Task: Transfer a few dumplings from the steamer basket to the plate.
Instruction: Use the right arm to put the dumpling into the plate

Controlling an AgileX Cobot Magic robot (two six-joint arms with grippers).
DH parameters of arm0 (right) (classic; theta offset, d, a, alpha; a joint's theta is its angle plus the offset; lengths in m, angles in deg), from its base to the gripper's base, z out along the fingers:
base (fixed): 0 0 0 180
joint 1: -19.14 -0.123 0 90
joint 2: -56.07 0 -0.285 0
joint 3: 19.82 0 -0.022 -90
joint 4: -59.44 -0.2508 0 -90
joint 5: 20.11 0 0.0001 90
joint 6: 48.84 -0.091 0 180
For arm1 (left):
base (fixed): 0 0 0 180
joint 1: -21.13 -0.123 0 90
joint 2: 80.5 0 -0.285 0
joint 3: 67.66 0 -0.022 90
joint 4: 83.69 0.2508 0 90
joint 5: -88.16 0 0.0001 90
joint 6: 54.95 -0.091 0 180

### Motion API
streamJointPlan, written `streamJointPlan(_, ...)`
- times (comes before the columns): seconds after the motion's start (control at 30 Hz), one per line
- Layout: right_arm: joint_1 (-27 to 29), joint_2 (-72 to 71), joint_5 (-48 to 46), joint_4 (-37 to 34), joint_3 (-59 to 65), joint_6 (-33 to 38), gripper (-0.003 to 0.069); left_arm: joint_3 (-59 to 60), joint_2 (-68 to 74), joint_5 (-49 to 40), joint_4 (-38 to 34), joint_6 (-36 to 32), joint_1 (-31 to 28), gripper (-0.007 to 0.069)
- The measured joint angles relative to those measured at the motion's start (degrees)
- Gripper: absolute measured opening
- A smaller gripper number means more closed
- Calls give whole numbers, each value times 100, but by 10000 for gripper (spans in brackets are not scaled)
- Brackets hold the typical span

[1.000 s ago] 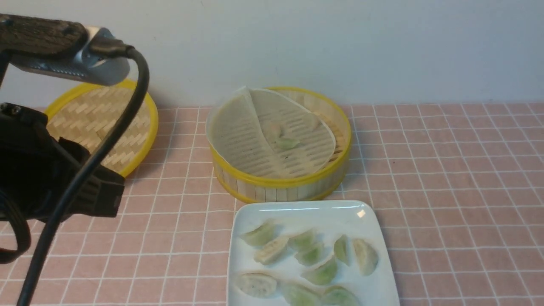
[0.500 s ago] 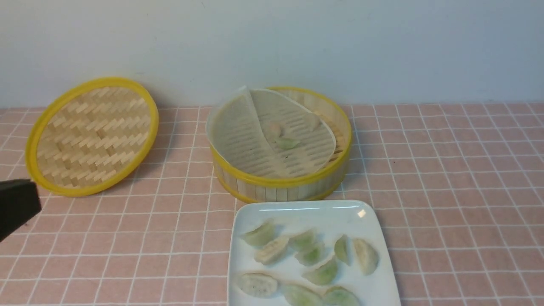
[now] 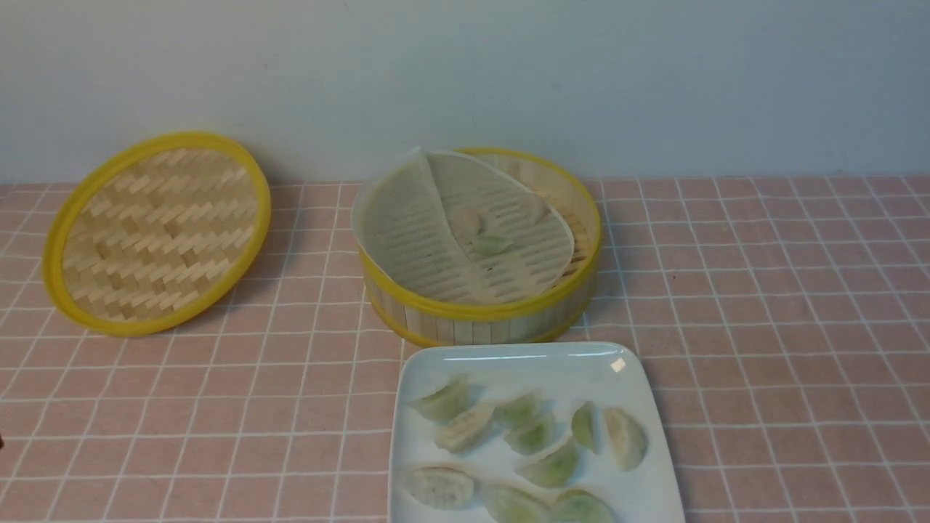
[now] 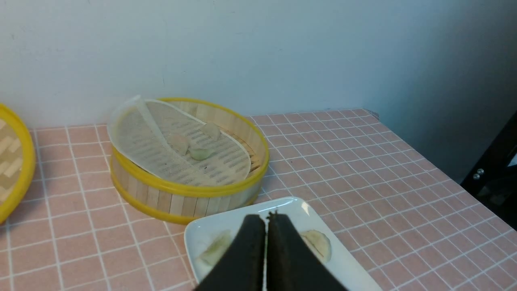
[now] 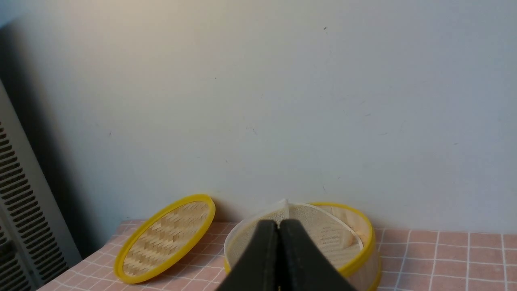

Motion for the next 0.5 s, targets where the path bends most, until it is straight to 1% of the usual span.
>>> streamJointPlan(0.17,0,0,0,0,0,-4,-15,67,0,53,357,-304,0,-6)
streamJointPlan(0.2,0,0,0,0,0,-4,-15,216,-39,204,566,-488,-82,-6)
streamJointPlan(0.23,0,0,0,0,0,-4,-15,279,-66,292,628,-546,-153,-6)
streamJointPlan(0.3,0,0,0,0,0,-4,-15,562,-241,545,641,-702,-570,-6)
streamJointPlan(0.33,0,0,0,0,0,-4,-15,633,-288,571,634,-729,-680,-6)
streamJointPlan(0.4,0,0,0,0,0,-4,-15,1167,-630,898,487,-824,-1449,-6)
streamJointPlan(0.5,0,0,0,0,0,-4,-15,1910,-994,1239,419,-939,-2231,-6)
